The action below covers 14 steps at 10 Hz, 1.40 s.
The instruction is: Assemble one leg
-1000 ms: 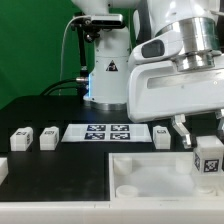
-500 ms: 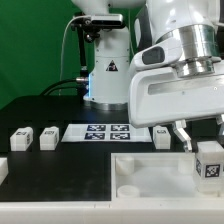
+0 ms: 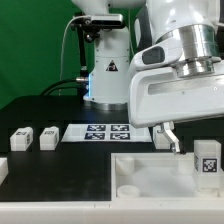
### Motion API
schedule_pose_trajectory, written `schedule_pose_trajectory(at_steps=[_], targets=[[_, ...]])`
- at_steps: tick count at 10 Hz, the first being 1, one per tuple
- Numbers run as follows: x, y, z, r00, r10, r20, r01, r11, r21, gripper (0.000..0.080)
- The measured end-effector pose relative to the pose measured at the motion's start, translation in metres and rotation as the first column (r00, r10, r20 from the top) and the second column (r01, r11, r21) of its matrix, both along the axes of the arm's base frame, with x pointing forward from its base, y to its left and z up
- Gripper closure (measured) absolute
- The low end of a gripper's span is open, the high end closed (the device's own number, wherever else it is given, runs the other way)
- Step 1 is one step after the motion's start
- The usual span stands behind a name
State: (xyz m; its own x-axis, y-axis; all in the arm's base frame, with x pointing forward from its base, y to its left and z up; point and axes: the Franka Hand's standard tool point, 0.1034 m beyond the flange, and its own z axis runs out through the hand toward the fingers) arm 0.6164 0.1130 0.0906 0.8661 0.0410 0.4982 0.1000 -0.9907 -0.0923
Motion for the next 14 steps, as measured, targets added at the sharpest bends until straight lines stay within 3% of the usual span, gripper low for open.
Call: schedule_pose_trajectory(at_steps=[6,9,12,13,14], targets=[[0.000,0.000,0.000,1.000,-0.001,-0.004,0.001,1.000,0.001,0.0150],[0.006,-0.002,0.014,0.992,-0.032,-0.121,0.035,0.999,0.017,0.0150],[0.002,-0.007,0.004,0.917,-0.012,-0.399,0.019,1.000,0.013,0.0150],[0.006,-0.003,0.000,0.894,-0.011,-0.449,0.021,1.000,0.019,0.0150],[-0.003,0.001,-0.005,0.834,-0.003,-0.552,0.016,1.000,0.019,0.0150]])
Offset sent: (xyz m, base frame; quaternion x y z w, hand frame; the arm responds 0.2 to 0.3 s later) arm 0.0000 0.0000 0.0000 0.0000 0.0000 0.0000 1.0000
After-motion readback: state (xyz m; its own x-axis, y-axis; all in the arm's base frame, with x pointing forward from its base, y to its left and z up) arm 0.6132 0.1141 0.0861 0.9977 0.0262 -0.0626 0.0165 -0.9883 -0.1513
